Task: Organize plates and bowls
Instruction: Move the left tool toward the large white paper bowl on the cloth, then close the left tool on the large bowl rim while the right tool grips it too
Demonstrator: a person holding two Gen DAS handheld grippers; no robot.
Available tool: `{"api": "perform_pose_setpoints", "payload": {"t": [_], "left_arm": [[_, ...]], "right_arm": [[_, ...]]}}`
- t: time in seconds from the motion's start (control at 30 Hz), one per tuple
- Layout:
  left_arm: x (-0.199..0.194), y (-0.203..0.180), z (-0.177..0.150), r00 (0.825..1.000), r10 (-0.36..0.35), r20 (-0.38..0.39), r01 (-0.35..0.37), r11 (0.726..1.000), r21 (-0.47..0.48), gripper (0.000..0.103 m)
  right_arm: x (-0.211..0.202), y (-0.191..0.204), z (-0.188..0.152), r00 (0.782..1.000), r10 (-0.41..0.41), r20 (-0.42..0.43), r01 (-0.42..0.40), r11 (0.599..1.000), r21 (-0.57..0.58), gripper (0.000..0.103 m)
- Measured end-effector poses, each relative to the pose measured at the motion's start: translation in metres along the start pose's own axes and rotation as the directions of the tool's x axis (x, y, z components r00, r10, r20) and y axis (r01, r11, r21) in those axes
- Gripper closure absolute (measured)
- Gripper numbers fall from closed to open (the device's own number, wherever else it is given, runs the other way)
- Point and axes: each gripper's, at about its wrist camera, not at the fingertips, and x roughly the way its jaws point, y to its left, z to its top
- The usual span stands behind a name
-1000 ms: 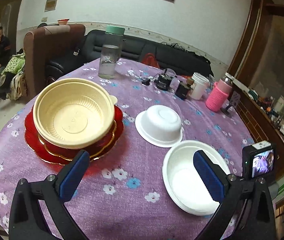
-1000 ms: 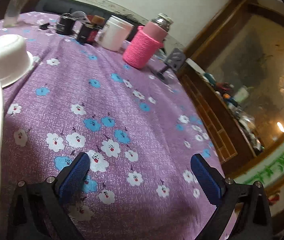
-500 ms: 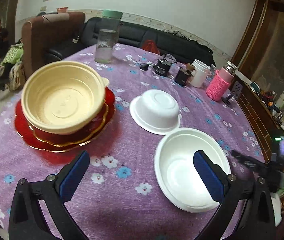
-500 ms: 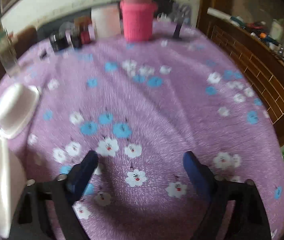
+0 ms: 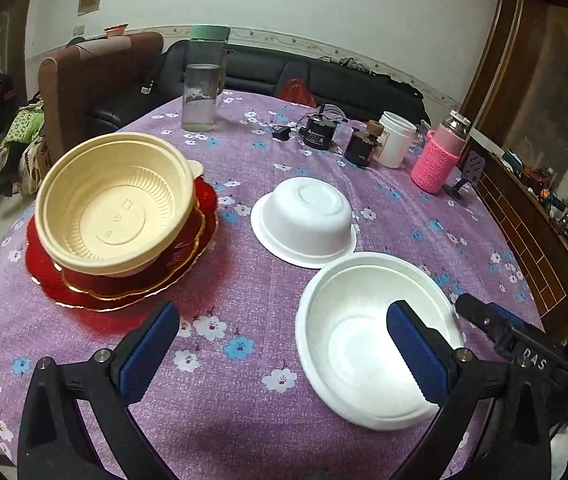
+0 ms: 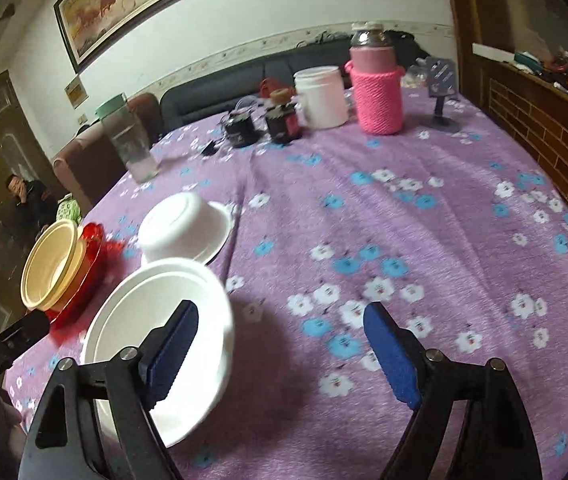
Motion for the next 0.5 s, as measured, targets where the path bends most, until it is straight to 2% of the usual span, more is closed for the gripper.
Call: {"api": "perform_pose_setpoints", "payload": {"t": [0.07,0.13,0.2,0.3,0.5], "left_arm": [[0.007,-0.003,0.001,1.0,-0.006,-0.015,0.006,1.0,0.004,0.001],[0.014,-0.008,0.001,0.999,-0.017,-0.033,0.018,1.0,0.016,0.008],[0.024,-0.012,0.0,0.998,-0.026,-0.062,0.028,0.999,0.035,0.021],[0.039,-0.015,0.0,0.994,-0.029,-0.101,0.034,0.999,0.04,0.033],[0.062,-0.013,-0.002,0.987,-0.031,-0.158,0.035,0.999,0.024,0.038]], "right_arm": [[0.002,-0.001,0.001,1.0,0.013,-0.01,-0.013,1.0,0.006,0.02],[0.006,0.0,-0.002,0.999,0.02,-0.032,-0.02,1.0,-0.001,0.026],[0.012,-0.003,-0.001,0.998,0.032,-0.057,-0.032,0.999,0.002,0.034],[0.014,-0.003,-0.002,0.996,0.047,-0.069,-0.047,0.999,0.001,0.037],[0.021,0.005,-0.008,0.994,0.046,-0.103,-0.049,0.998,-0.026,0.036]]}}
